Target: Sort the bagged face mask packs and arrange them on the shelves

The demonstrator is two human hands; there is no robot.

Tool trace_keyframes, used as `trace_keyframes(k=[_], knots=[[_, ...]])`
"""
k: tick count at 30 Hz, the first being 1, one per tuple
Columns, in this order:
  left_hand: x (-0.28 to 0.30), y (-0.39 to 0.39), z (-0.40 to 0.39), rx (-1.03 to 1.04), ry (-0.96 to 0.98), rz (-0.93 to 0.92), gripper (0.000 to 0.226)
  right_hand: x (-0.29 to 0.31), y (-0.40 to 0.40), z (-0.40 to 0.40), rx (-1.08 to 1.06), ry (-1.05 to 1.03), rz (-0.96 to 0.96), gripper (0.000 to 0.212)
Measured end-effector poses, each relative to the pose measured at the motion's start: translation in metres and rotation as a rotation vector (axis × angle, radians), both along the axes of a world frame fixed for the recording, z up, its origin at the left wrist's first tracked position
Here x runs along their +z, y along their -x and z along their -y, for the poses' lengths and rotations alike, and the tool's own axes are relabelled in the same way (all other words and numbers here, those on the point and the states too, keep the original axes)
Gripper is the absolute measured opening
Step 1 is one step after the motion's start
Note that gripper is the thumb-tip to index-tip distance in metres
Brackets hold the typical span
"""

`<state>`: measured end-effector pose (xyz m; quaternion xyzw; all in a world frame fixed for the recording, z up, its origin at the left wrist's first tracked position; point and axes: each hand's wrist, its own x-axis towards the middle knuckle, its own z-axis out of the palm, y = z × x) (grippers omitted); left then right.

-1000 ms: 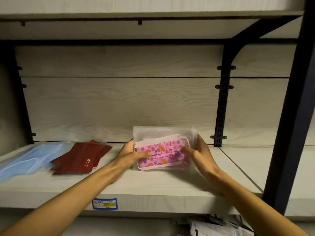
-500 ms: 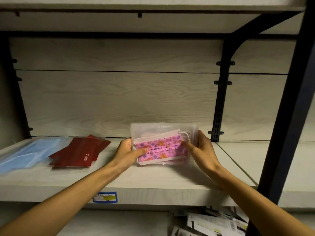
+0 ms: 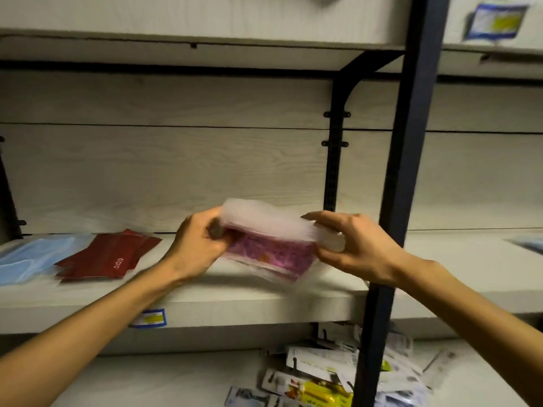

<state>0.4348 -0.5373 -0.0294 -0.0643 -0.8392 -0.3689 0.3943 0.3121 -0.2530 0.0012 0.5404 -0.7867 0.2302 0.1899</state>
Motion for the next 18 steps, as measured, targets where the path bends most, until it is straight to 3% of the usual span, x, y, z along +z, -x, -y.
trace_keyframes(k=[2,4,8,14,18], knots=[[0.01,-0.005,-0.032,0.016,0.08,-0.035,0.033,-0.002,-0.011,-0.024,-0.02,-0.049,-0.103,0.054],[0.021,-0.01,-0.067,0.031,0.174,-0.095,0.032,-0.005,-0.019,-0.05,-0.008,-0.053,-0.174,0.033],[0.034,-0.013,-0.145,0.042,0.218,-0.206,0.033,-0.007,-0.015,-0.113,0.008,0.03,-0.132,0.018],[0.033,0.022,-0.275,-0.082,-0.076,-0.279,0.053,-0.025,0.038,-0.217,0.02,0.234,0.197,0.005],[0.021,0.069,-0.34,-0.122,-0.382,-0.314,0.067,-0.045,0.072,-0.276,0.003,0.374,0.426,0.011]])
